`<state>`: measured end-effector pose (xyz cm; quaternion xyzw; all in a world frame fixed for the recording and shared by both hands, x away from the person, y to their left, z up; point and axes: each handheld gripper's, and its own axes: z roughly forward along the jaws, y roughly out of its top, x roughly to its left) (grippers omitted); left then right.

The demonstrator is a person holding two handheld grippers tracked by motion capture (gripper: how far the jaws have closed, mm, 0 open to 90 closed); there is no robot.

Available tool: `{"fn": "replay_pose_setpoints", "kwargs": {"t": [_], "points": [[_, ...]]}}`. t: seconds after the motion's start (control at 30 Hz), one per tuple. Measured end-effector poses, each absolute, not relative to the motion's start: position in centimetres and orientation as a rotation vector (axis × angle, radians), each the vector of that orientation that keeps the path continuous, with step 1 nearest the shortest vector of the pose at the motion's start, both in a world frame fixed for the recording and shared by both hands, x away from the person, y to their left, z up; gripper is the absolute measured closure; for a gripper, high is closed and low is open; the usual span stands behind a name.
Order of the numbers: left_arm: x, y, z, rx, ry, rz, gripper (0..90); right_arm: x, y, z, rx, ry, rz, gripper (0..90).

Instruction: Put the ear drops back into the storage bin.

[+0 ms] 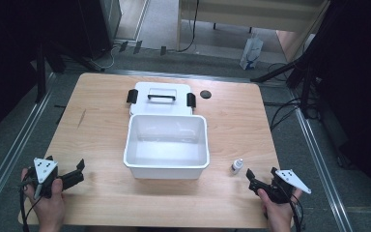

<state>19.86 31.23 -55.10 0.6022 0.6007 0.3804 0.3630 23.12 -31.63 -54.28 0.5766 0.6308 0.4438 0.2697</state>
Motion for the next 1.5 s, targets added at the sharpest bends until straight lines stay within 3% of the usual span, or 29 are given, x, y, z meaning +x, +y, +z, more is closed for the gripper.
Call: {"fn": "replay_pose_setpoints", "kwargs": {"t": [0.2, 0.7, 1.1, 1.23, 1.5], "points": [[20.1, 31.0, -55.1, 1.575, 1.547, 0.984, 1.7, 23.0, -31.3, -53.9, 1.476, 1.814, 0.989, 4.6], [20.1, 31.0, -55.1, 1.582, 1.547, 0.984, 1.7, 25.7, -29.4, -48.3, 1.249, 2.321, 0.717, 16.4], [20.1, 31.0, -55.1, 1.58, 1.545, 0.978, 1.7, 29.3, -25.8, -46.8, 1.203, 2.615, 0.312, 25.9], [20.1, 31.1, -55.1, 1.578, 1.546, 0.978, 1.7, 30.1, -24.8, -46.5, 1.193, 2.698, 0.258, 33.5], [20.2, 31.1, -55.1, 1.58, 1.547, 0.972, 1.7, 31.3, -23.4, -45.6, 1.199, 2.738, 0.137, 38.3]]}}
